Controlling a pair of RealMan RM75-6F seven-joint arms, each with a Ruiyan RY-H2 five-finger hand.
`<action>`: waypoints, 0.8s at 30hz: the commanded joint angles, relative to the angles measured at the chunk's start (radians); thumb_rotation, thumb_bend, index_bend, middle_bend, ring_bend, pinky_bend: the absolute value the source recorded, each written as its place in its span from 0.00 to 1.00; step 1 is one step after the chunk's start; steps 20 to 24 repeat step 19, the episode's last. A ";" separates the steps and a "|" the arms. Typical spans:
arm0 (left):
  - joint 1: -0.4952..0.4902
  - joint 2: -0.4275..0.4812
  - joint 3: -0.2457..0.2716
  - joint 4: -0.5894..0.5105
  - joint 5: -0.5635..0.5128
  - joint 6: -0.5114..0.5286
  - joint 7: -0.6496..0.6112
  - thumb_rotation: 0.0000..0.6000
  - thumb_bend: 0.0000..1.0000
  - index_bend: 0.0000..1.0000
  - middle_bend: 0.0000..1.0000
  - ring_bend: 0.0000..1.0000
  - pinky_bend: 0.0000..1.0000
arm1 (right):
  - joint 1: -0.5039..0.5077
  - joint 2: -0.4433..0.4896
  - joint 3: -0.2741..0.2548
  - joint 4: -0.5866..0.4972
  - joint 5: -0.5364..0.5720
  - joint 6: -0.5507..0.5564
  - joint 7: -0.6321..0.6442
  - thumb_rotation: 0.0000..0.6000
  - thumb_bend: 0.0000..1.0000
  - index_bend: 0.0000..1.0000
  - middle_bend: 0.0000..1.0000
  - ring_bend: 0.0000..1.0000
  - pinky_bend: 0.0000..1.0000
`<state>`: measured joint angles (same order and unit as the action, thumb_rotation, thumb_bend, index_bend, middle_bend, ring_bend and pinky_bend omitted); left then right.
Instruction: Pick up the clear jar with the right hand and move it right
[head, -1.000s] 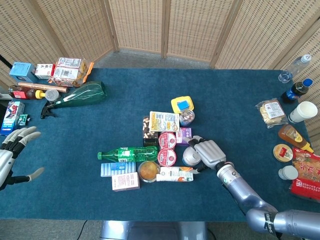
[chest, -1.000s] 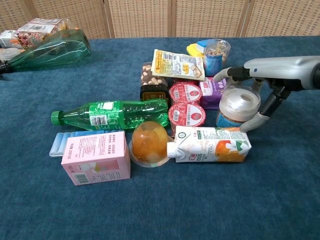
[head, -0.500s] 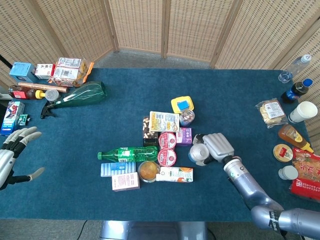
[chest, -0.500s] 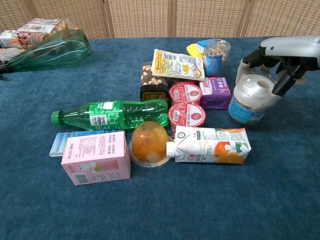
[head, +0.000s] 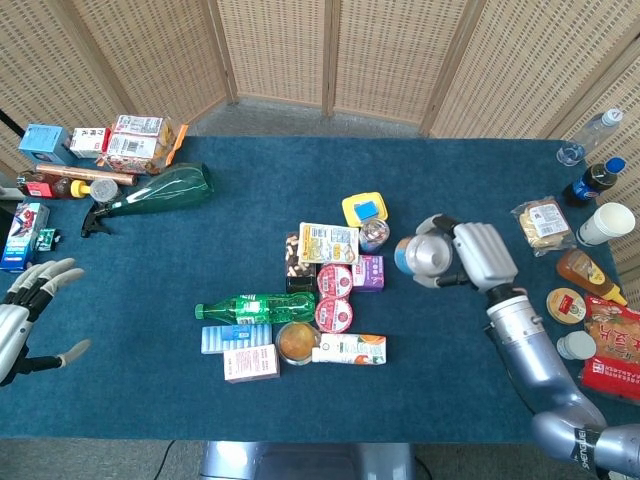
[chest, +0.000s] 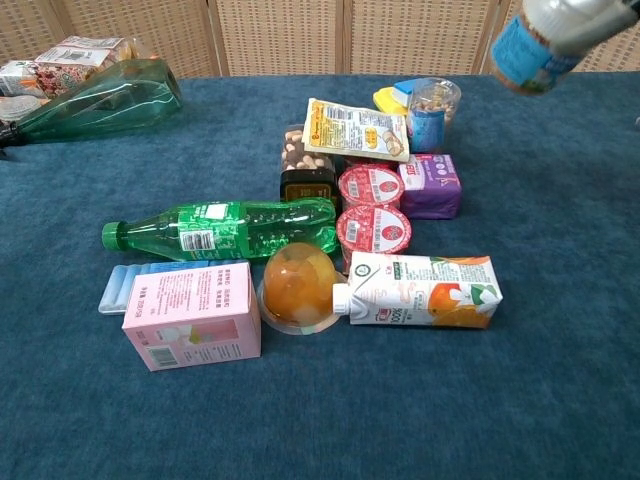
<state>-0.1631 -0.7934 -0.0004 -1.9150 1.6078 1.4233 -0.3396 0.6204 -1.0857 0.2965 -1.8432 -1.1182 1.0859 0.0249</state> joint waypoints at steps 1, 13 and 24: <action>0.004 0.001 0.002 0.003 0.001 0.004 -0.003 1.00 0.27 0.15 0.09 0.00 0.00 | -0.019 0.017 0.033 -0.007 -0.028 0.040 0.041 1.00 0.09 0.56 0.78 0.87 0.88; 0.005 -0.002 0.002 0.017 0.011 0.010 -0.023 1.00 0.27 0.15 0.09 0.00 0.00 | -0.039 0.031 0.053 -0.049 -0.054 0.098 0.033 1.00 0.09 0.57 0.78 0.87 0.88; 0.006 -0.006 0.003 0.022 0.016 0.013 -0.026 1.00 0.27 0.15 0.09 0.00 0.00 | -0.045 0.039 0.053 -0.062 -0.052 0.102 0.024 1.00 0.09 0.57 0.78 0.87 0.88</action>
